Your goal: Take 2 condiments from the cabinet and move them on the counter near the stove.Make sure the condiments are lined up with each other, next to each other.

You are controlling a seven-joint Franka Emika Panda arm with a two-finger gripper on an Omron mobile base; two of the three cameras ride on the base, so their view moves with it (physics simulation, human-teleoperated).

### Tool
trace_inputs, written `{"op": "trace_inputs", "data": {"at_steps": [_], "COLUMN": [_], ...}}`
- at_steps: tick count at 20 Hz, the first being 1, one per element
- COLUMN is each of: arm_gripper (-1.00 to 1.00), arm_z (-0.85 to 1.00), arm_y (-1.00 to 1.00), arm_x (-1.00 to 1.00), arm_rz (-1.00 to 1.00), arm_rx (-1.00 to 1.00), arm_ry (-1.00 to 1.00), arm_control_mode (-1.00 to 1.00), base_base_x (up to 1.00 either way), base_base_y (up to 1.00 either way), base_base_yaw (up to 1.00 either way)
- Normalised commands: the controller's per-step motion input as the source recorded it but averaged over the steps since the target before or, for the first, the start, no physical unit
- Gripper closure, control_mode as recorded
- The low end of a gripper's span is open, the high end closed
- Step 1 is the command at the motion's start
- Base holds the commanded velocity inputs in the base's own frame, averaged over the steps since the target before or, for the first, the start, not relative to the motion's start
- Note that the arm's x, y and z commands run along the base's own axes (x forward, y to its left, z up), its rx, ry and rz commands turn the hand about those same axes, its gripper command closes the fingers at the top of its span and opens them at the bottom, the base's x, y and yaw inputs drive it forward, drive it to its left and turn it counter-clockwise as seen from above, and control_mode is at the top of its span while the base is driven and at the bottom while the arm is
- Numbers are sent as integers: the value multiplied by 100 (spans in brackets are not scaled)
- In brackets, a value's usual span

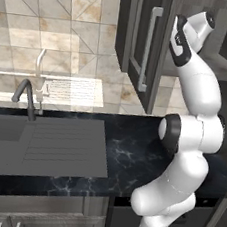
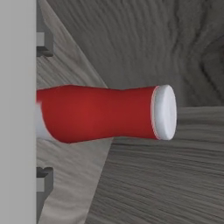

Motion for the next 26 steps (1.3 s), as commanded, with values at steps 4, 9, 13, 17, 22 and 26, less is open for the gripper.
{"op": "trace_inputs", "data": {"at_steps": [4, 9, 13, 17, 22, 26], "arm_gripper": [-100, -100, -100, -100, -100, -100], "arm_z": [-1, -3, -2, -4, -5, -4], "arm_y": [1, 3, 0, 0, 0, 0], "arm_x": [4, 5, 5, 3, 9, 13], "arm_rz": [0, 0, 0, 0, 0, 0], "arm_rx": [0, 0, 0, 0, 0, 0], "arm_ry": [1, 0, 1, 0, 1, 1], "arm_control_mode": [-100, -100, -100, -100, -100, -100], "base_base_x": [0, 0, 0, 0, 0, 0], "base_base_y": [0, 0, 0, 0, 0, 0], "base_base_yaw": [0, 0, 0, 0, 0, 0]}}
